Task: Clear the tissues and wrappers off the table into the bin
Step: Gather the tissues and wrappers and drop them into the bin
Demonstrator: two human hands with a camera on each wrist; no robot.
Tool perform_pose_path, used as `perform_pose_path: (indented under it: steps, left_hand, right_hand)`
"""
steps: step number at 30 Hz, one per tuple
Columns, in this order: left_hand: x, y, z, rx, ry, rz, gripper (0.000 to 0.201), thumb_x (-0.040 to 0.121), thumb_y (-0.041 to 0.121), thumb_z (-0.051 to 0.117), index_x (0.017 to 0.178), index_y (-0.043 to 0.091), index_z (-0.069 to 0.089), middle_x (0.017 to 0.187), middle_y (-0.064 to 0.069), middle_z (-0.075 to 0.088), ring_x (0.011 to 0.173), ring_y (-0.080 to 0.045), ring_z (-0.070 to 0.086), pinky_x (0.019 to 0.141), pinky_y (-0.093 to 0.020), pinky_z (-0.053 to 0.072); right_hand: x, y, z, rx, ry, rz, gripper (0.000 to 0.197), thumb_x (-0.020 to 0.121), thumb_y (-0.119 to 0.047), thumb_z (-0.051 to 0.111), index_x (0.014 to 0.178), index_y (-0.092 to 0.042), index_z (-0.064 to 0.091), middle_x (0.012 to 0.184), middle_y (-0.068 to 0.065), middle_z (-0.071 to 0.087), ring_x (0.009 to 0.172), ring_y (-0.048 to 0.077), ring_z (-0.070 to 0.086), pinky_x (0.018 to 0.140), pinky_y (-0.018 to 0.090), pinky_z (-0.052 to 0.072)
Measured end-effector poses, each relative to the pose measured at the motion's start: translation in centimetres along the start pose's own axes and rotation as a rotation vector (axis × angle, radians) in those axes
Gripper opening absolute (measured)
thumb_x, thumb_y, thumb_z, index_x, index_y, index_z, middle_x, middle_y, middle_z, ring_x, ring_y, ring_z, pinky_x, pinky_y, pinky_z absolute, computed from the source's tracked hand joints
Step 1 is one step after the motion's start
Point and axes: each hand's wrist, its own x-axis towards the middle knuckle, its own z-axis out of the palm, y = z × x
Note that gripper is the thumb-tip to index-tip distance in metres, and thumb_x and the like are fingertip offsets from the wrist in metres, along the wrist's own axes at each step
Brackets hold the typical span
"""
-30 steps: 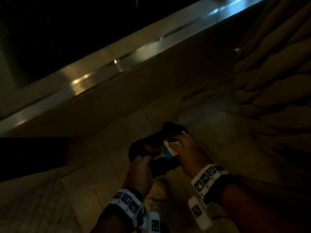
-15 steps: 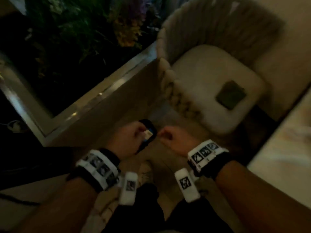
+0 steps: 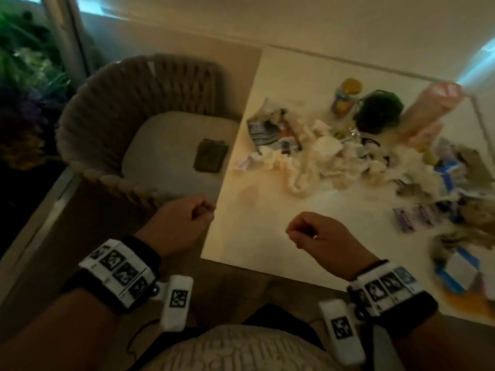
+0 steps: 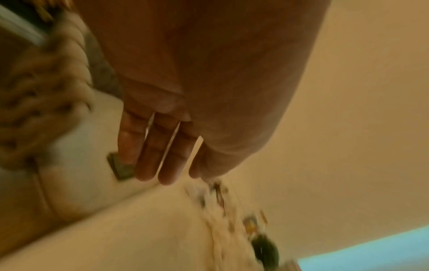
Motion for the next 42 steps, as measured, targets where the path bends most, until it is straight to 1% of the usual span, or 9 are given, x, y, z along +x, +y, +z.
perform_pose_path:
  steps: [5, 9, 14, 20, 24, 28, 33, 39, 42]
  left_hand:
    - [6.7, 7.8, 7.1, 0.075, -0.020, 0.052, 0.015, 0.094, 0.030, 0.058, 0.108, 0.024, 0.060, 0.087, 0.002, 0.062, 0.082, -0.021, 0.060, 0.072, -0.031, 0.048]
    - [12.2, 12.7, 11.7, 0.216, 0.038, 0.035, 0.033, 0.093, 0.037, 0.057, 0.123, 0.023, 0.052, 0.121, -0.007, 0.051, 0.101, -0.025, 0.057, 0.086, -0.036, 0.049]
    - [16.0, 15.9, 15.6, 0.515, 0.019, 0.060, 0.055, 0.091, 0.046, 0.058, 0.137, 0.022, 0.041, 0.139, -0.012, 0.036, 0.124, -0.035, 0.044, 0.098, -0.046, 0.045]
    - [17.2, 15.6, 17.0, 0.607, -0.088, 0.080, 0.030, 0.098, 0.024, 0.045, 0.126, 0.013, 0.049, 0.129, -0.014, 0.044, 0.118, -0.036, 0.047, 0.097, -0.045, 0.042]
    - [15.6, 15.3, 16.7, 0.370, -0.044, 0.128, 0.017, 0.100, 0.024, 0.043, 0.103, 0.014, 0.056, 0.103, -0.006, 0.046, 0.096, -0.028, 0.050, 0.083, -0.039, 0.042]
    - [13.5, 15.5, 14.7, 0.146, 0.051, 0.219, 0.014, 0.099, 0.023, 0.047, 0.090, 0.016, 0.053, 0.092, -0.003, 0.043, 0.081, -0.021, 0.043, 0.075, -0.031, 0.037]
    - [12.0, 14.6, 12.0, -0.408, 0.018, -0.018, 0.010, 0.102, 0.012, 0.044, 0.093, 0.015, 0.049, 0.095, -0.012, 0.058, 0.088, -0.034, 0.065, 0.075, -0.047, 0.060]
    - [12.3, 13.3, 10.3, -0.506, 0.126, -0.040, 0.041, 0.097, -0.008, 0.034, 0.109, 0.025, 0.053, 0.084, -0.008, 0.052, 0.058, -0.020, 0.050, 0.051, -0.030, 0.048]
    - [12.9, 11.8, 10.2, -0.464, 0.210, -0.109, 0.038, 0.096, -0.003, 0.038, 0.097, 0.028, 0.062, 0.091, -0.011, 0.059, 0.066, -0.027, 0.057, 0.054, -0.031, 0.051]
  right_hand:
    - [-4.3, 9.1, -5.5, 0.036, 0.060, 0.137, 0.011, 0.090, -0.026, 0.061, 0.085, -0.035, 0.063, 0.075, -0.014, 0.065, 0.071, 0.003, 0.062, 0.064, 0.020, 0.046]
    - [-4.3, 12.9, -8.3, 0.026, 0.057, 0.128, 0.013, 0.090, -0.026, 0.062, 0.084, -0.037, 0.063, 0.080, -0.024, 0.064, 0.074, -0.001, 0.062, 0.064, 0.016, 0.044]
    - [-2.3, 13.9, -10.6, 0.033, 0.037, 0.099, 0.010, 0.090, -0.028, 0.061, 0.086, -0.037, 0.062, 0.077, -0.012, 0.065, 0.073, -0.001, 0.061, 0.062, 0.015, 0.045]
    - [0.1, 13.3, -11.7, 0.013, -0.001, 0.076, 0.005, 0.089, -0.031, 0.062, 0.091, -0.035, 0.062, 0.087, -0.013, 0.065, 0.078, -0.002, 0.060, 0.062, 0.010, 0.044]
    - [2.4, 13.2, -12.4, -0.079, 0.097, 0.027, 0.009, 0.088, -0.027, 0.063, 0.091, -0.034, 0.059, 0.088, -0.012, 0.056, 0.078, 0.003, 0.056, 0.069, 0.017, 0.043]
    - [6.4, 14.1, -13.0, -0.295, 0.193, -0.020, 0.027, 0.087, -0.021, 0.061, 0.111, -0.031, 0.054, 0.102, -0.005, 0.049, 0.087, 0.015, 0.056, 0.077, 0.033, 0.051]
    - [10.5, 15.1, -13.3, -0.508, 0.153, 0.082, 0.048, 0.087, -0.019, 0.057, 0.131, -0.034, 0.043, 0.117, 0.005, 0.047, 0.105, 0.027, 0.054, 0.083, 0.038, 0.050]
    - [11.8, 15.5, -13.8, -0.544, 0.068, 0.065, 0.023, 0.090, -0.024, 0.049, 0.111, -0.022, 0.058, 0.106, 0.005, 0.049, 0.093, 0.026, 0.054, 0.077, 0.037, 0.049]
    - [10.8, 14.8, -14.8, -0.423, 0.127, 0.011, 0.014, 0.083, -0.023, 0.057, 0.097, -0.022, 0.055, 0.093, -0.001, 0.045, 0.079, 0.021, 0.051, 0.068, 0.033, 0.046]
